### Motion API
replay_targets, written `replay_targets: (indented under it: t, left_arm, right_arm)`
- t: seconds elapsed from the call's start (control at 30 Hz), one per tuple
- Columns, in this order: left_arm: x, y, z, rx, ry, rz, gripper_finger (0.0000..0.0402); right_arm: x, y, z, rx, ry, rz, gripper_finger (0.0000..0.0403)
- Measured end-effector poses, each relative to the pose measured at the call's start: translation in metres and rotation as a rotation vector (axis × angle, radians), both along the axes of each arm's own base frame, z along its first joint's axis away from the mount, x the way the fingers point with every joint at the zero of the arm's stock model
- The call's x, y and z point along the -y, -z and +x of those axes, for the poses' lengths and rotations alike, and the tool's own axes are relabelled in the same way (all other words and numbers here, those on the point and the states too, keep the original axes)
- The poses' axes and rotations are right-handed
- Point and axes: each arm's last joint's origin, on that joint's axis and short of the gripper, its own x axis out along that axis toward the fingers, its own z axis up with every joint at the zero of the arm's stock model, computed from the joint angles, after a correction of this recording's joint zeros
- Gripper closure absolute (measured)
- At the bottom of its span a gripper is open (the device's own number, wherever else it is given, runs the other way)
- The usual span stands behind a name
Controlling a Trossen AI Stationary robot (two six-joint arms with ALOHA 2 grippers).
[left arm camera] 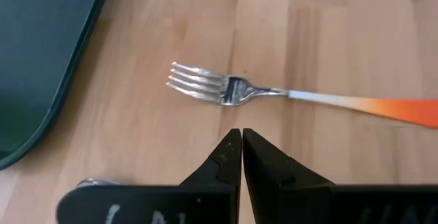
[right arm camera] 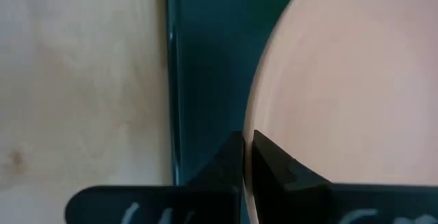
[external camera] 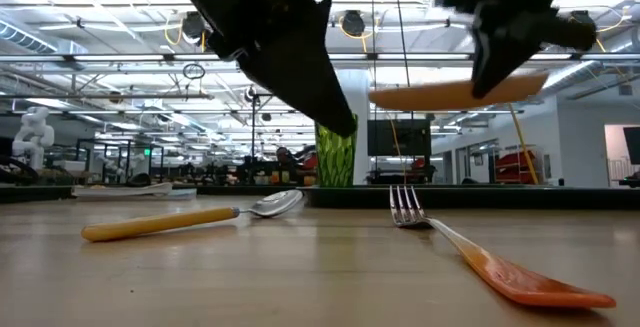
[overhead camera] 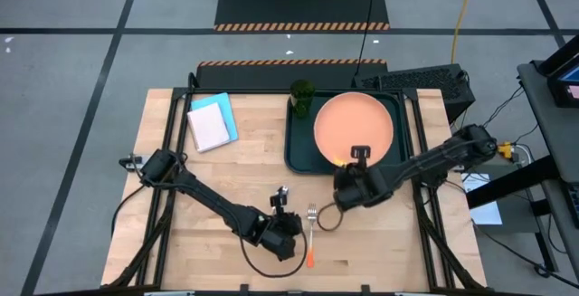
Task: Pick and place plate/cup/fork/spoon on tray
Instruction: Put the orange plate on the black tray
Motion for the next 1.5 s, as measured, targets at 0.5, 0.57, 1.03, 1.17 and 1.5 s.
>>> replay_targets:
  t: [0.5,0.57,1.03,1.17,1.5]
  left_arm:
    - [0.015,-0.002,-0.006,0.045,0.018,0.034,0.0382]
    - [0.016,-0.002,-0.006,0.047,0.019,0.040,0.0382]
    - [0.009,-0.002,-0.003,0.043,0.018,0.057,0.0382]
    - [0.008,-0.003,-0.002,0.043,0.017,0.058,0.0382]
    - [0.007,-0.002,-0.002,0.039,0.026,0.068,0.0382]
  right_arm:
    - [0.052,0.043,0.020,0.085,0.040,0.222,0.0403]
    - [0.059,0.051,0.018,0.081,0.048,0.221,0.0403]
    - [0.080,0.081,0.009,0.117,0.094,0.290,0.0403]
    - [0.081,0.086,0.008,0.140,0.085,0.295,0.0399]
    - [0.081,0.090,0.010,0.187,0.082,0.284,0.0350]
